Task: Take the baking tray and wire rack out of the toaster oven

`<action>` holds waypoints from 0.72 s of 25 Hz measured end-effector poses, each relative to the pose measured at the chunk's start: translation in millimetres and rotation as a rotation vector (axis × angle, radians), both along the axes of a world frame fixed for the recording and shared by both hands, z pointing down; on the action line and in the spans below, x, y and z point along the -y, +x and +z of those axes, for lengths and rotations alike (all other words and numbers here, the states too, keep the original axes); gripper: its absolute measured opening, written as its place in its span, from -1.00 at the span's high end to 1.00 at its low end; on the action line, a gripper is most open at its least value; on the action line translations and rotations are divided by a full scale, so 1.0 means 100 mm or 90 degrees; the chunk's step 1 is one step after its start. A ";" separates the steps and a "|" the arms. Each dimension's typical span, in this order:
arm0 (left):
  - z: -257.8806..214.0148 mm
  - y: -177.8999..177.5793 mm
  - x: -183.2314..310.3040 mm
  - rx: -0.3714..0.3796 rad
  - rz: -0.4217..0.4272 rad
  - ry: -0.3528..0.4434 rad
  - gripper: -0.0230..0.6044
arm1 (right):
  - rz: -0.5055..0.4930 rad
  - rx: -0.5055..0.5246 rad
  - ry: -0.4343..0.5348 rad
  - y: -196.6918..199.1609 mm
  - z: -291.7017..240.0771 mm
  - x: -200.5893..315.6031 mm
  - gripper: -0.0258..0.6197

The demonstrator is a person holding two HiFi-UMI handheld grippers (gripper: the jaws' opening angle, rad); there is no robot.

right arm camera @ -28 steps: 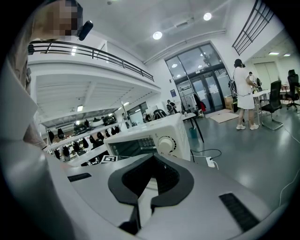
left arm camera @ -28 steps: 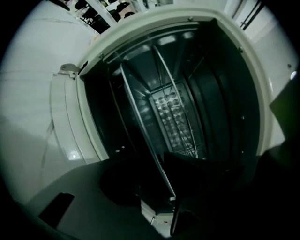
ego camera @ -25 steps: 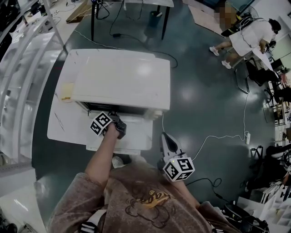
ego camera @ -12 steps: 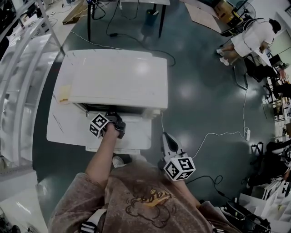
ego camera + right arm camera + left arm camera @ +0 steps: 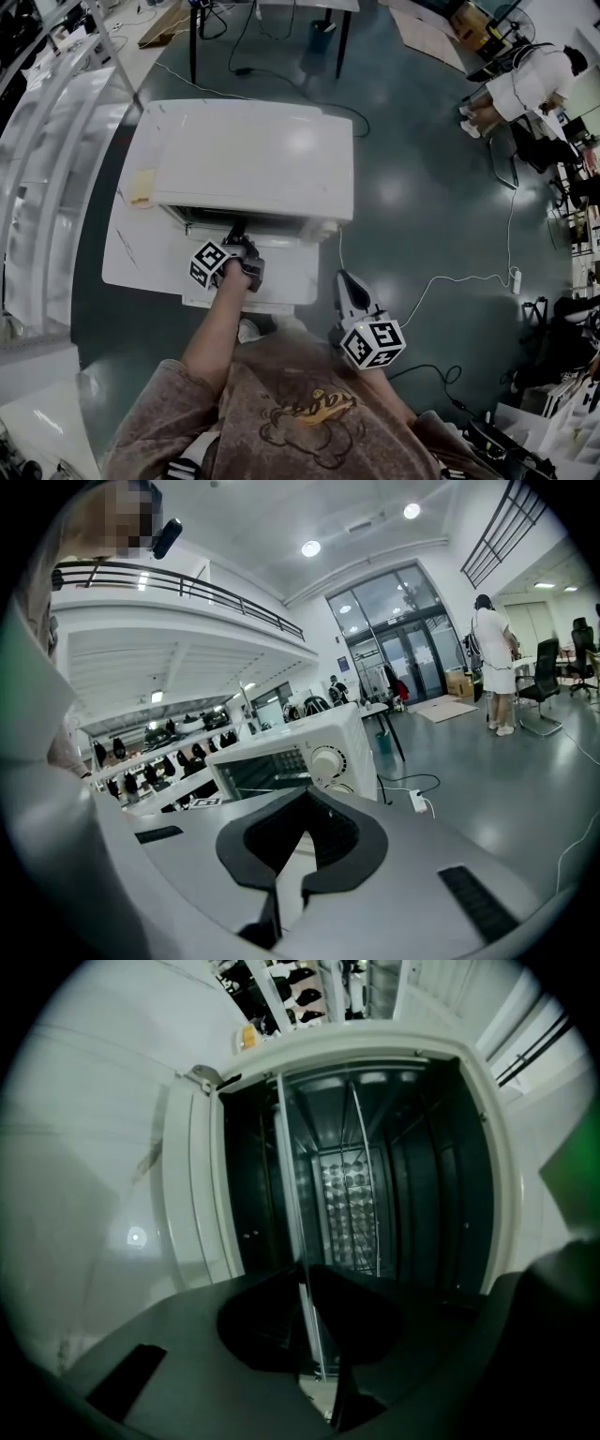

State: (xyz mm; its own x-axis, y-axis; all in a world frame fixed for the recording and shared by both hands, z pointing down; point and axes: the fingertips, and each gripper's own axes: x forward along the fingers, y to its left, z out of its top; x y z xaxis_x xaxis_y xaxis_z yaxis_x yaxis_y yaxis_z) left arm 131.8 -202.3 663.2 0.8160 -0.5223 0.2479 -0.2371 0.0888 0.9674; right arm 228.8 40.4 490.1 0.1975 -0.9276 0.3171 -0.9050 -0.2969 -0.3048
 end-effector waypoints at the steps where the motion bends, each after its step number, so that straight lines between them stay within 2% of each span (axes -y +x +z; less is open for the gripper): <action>1: -0.01 -0.02 -0.02 -0.002 -0.001 -0.002 0.78 | -0.002 0.000 0.001 0.00 -0.01 0.00 0.92; 18: 0.02 -0.42 -0.51 -0.011 -0.025 -0.042 0.82 | -0.036 0.002 0.003 -0.13 0.01 -0.02 0.92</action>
State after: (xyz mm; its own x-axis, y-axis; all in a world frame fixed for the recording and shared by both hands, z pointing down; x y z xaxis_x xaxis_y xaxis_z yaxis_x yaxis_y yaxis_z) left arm 89.6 -151.4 665.5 0.7992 -0.5377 0.2686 -0.2155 0.1610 0.9632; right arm 215.5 42.7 490.9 0.1445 -0.9387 0.3131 -0.9193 -0.2444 -0.3084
